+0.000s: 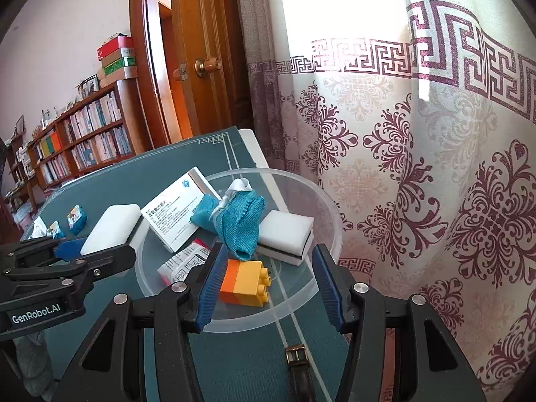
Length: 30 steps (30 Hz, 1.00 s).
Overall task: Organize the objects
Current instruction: 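Release the blue cloth into the bowl with the right gripper while the left gripper lowers the sponge in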
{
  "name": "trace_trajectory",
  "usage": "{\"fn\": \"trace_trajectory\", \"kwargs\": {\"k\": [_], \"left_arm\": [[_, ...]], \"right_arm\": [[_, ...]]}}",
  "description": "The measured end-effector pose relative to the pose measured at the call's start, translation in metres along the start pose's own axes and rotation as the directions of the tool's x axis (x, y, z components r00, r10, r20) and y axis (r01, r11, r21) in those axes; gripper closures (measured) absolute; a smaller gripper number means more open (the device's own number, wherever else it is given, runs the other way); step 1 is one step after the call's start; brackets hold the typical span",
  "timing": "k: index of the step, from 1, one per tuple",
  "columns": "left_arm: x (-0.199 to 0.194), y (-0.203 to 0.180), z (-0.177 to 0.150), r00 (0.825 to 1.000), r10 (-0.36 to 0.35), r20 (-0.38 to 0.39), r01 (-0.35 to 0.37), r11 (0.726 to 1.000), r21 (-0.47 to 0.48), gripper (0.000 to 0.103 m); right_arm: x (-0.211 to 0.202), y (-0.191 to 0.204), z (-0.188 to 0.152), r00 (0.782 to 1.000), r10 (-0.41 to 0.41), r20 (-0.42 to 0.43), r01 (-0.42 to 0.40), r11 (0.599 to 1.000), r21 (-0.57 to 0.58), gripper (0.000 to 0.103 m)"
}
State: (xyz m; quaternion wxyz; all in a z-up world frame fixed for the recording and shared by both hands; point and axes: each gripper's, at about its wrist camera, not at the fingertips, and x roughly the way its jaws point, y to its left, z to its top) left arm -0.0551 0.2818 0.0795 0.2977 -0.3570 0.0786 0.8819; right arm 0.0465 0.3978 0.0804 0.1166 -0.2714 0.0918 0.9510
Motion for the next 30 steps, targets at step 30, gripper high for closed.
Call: {"fn": "trace_trajectory", "kwargs": {"k": [30], "left_arm": [[0.029,0.027,-0.004,0.993,0.121,-0.014,-0.121,0.992,-0.041,0.024]], "right_arm": [[0.005,0.005,-0.004,0.999,0.023,-0.024,-0.023,1.0,0.004,0.049]]}}
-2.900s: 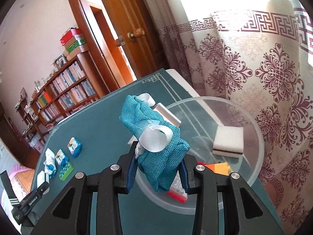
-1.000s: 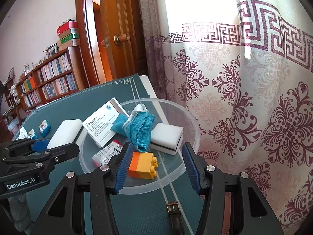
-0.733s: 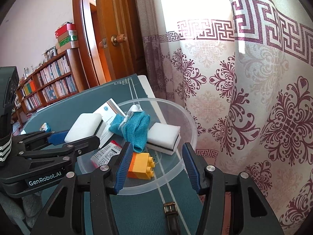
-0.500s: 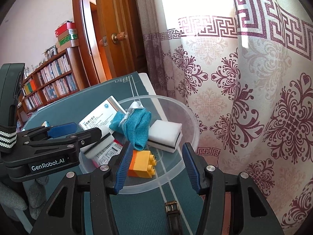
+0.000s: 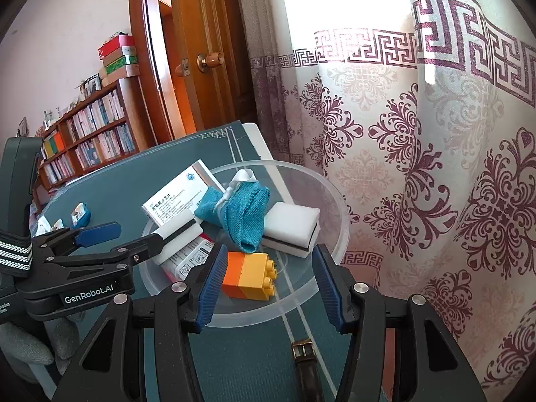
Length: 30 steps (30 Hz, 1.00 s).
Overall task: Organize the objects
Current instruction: 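Release the blue cloth into the bowl with the right gripper while the left gripper lowers the sponge in, then move both grippers back from the bowl toward the remaining items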
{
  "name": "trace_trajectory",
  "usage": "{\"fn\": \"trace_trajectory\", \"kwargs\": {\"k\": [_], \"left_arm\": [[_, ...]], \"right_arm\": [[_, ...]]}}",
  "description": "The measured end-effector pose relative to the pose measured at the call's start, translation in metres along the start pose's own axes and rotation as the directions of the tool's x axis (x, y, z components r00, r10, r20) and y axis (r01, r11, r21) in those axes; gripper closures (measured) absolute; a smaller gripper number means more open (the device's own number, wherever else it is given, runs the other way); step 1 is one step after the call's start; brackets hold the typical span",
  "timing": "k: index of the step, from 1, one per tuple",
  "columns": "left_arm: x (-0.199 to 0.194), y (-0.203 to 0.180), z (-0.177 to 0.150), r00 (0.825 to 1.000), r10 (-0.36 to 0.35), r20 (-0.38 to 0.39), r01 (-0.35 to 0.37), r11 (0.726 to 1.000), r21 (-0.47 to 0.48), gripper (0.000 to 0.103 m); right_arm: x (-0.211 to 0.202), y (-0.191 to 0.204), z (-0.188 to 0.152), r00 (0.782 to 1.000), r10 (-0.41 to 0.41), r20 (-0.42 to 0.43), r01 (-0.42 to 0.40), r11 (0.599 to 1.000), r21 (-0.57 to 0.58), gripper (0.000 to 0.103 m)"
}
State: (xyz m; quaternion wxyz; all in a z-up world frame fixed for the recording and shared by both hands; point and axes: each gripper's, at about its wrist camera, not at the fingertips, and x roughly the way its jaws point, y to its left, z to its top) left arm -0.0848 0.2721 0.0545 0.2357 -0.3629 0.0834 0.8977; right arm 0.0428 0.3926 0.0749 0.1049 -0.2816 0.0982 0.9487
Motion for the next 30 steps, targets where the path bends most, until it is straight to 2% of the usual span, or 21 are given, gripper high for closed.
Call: {"fn": "trace_trajectory", "kwargs": {"k": [6,18,30], "left_arm": [[0.002,0.004,-0.003,1.0,0.006,-0.01,-0.006,1.0,-0.018,0.023],[-0.021,0.016,-0.01,1.0,0.004,0.021,-0.003,0.999,-0.049,0.009],[-0.046,0.063,-0.028,0.998,0.063,0.03,-0.058,0.986,-0.154,0.007]], "right_arm": [[-0.005,0.006,-0.002,1.0,-0.002,0.01,0.002,1.0,-0.016,0.049],[-0.01,0.014,-0.004,1.0,0.007,0.01,-0.006,1.0,-0.027,0.049],[-0.017,0.042,-0.011,0.999,0.049,-0.015,-0.05,0.996,-0.075,0.048]]}}
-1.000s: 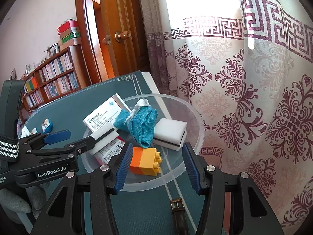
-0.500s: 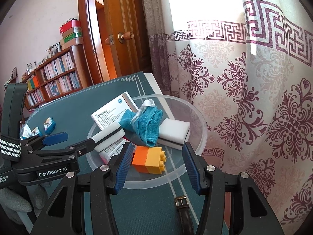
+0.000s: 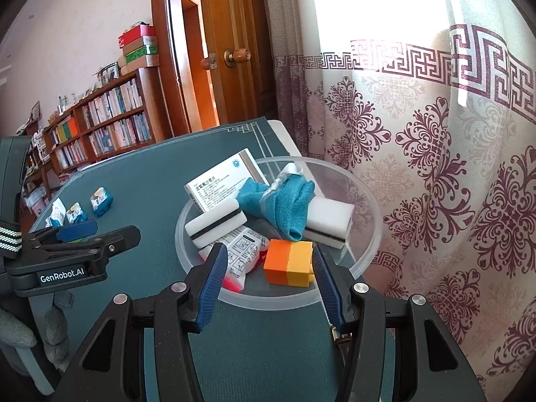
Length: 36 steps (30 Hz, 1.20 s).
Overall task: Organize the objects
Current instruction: 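Move both grippers back from the bowl toward the remaining items, then grasp the white-and-blue snack bag with the left gripper and lift it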
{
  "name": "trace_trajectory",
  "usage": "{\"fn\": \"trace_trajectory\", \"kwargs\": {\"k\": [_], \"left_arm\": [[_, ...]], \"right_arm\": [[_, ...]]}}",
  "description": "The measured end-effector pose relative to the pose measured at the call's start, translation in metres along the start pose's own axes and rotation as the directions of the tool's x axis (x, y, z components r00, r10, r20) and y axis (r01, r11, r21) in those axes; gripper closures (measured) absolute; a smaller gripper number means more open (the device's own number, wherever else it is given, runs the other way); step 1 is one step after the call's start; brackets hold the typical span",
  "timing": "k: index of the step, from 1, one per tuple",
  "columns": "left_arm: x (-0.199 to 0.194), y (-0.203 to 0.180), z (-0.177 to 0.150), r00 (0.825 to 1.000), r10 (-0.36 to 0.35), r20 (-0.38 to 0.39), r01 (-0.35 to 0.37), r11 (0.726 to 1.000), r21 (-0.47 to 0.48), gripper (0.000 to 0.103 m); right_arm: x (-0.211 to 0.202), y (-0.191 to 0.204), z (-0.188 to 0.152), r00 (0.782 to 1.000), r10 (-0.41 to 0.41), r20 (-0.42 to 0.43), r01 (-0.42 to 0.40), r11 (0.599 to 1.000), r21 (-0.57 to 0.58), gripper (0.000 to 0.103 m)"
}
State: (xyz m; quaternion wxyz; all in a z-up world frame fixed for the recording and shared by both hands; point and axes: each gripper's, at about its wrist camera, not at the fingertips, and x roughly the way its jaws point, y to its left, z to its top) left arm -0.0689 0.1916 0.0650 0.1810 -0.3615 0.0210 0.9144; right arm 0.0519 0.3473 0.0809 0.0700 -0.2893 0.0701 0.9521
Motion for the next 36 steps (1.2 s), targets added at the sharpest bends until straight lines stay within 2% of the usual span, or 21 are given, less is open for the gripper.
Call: {"fn": "trace_trajectory", "kwargs": {"k": [10,21,27,36], "left_arm": [[-0.022,0.069,-0.008,0.994,0.104,0.027,-0.1,0.988,-0.121,0.005],[-0.038,0.152,-0.016,0.972,0.232,0.015,-0.22,0.936,-0.275,0.005],[-0.042,0.195,-0.016,0.959,0.285,-0.006,-0.267,0.892,-0.364,0.004],[-0.04,0.25,-0.012,0.948,0.318,-0.034,-0.288,0.804,-0.52,0.004]], "right_arm": [[0.0,0.049,-0.002,0.995,0.093,-0.024,-0.094,0.994,-0.063,0.043],[0.019,0.116,-0.016,0.971,0.21,-0.118,-0.224,0.967,-0.123,0.042],[0.026,0.138,-0.022,0.959,0.239,-0.149,-0.26,0.955,-0.141,0.042],[0.035,0.147,-0.027,0.95,0.256,-0.181,-0.282,0.949,-0.143,0.042]]}}
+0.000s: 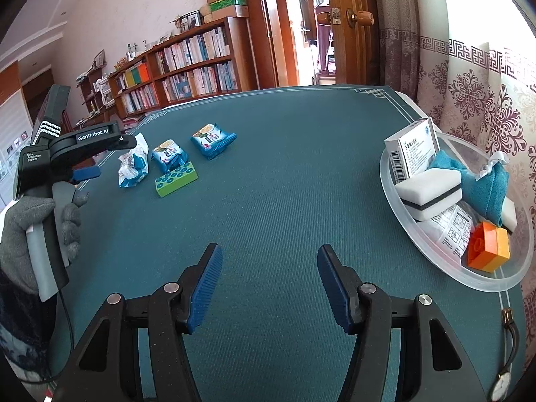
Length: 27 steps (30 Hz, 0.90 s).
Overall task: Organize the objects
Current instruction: 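Grasp the white-and-blue snack bag with the left gripper and lift it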
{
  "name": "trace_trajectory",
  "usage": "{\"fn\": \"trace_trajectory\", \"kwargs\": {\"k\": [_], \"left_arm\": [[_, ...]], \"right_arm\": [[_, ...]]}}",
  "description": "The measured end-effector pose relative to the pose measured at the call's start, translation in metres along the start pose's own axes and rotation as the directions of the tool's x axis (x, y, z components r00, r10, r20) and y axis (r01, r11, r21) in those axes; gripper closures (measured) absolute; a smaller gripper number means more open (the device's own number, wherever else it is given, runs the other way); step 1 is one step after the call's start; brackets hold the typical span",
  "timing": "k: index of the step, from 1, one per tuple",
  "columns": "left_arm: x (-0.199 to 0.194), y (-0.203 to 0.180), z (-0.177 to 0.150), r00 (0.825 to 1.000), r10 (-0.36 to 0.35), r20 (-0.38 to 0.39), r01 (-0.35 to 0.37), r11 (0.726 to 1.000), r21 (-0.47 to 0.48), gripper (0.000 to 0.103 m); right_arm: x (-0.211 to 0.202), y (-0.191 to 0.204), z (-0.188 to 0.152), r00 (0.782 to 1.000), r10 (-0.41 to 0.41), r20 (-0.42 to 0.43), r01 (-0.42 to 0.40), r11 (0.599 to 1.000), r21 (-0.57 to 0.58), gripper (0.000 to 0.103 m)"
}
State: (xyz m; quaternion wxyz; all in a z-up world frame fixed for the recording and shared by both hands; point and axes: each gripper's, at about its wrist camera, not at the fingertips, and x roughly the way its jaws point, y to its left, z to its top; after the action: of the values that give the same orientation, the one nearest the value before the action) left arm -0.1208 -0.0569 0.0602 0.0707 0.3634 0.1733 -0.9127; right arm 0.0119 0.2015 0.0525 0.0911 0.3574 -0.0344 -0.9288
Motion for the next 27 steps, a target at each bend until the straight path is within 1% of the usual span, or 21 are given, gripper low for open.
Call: {"fn": "trace_trajectory", "kwargs": {"k": [4,7,14,21,23,25,26,27], "left_arm": [[0.013,0.01,0.01,1.0,0.014,-0.017,-0.015,0.999,-0.048,0.004],[0.023,0.014,0.011,0.999,0.016,-0.036,-0.018,0.998,-0.065,0.004],[0.041,0.024,0.003,0.996,0.032,-0.089,-0.038,0.997,-0.064,0.004],[0.039,0.03,0.0,0.995,0.053,-0.089,-0.057,0.998,-0.041,0.005],[0.039,0.029,-0.001,0.995,0.054,-0.086,-0.057,0.998,-0.034,0.01],[0.038,0.028,-0.001,0.995,0.059,-0.079,-0.061,0.998,-0.016,0.021],[0.039,0.028,0.0,0.995,0.059,-0.077,-0.06,0.998,-0.007,0.023],[0.04,0.028,0.0,0.996,0.054,-0.075,-0.054,0.999,-0.001,0.029]], "right_arm": [[0.004,-0.001,0.0,1.0,0.003,-0.008,-0.003,1.0,0.004,0.042],[0.007,-0.001,-0.003,1.0,0.003,-0.015,-0.002,1.0,0.01,0.042],[0.014,-0.001,-0.004,1.0,0.001,-0.03,-0.001,1.0,0.018,0.042],[0.02,-0.001,-0.005,0.999,0.004,-0.044,-0.003,1.0,0.017,0.042],[0.022,0.0,-0.005,0.999,0.003,-0.049,-0.003,1.0,0.016,0.042],[0.023,0.001,-0.005,0.999,0.002,-0.052,-0.001,1.0,0.011,0.042],[0.023,0.002,-0.005,0.999,0.002,-0.053,-0.001,1.0,0.009,0.042],[0.024,0.003,-0.004,0.998,0.002,-0.055,-0.002,1.0,0.007,0.042]]}}
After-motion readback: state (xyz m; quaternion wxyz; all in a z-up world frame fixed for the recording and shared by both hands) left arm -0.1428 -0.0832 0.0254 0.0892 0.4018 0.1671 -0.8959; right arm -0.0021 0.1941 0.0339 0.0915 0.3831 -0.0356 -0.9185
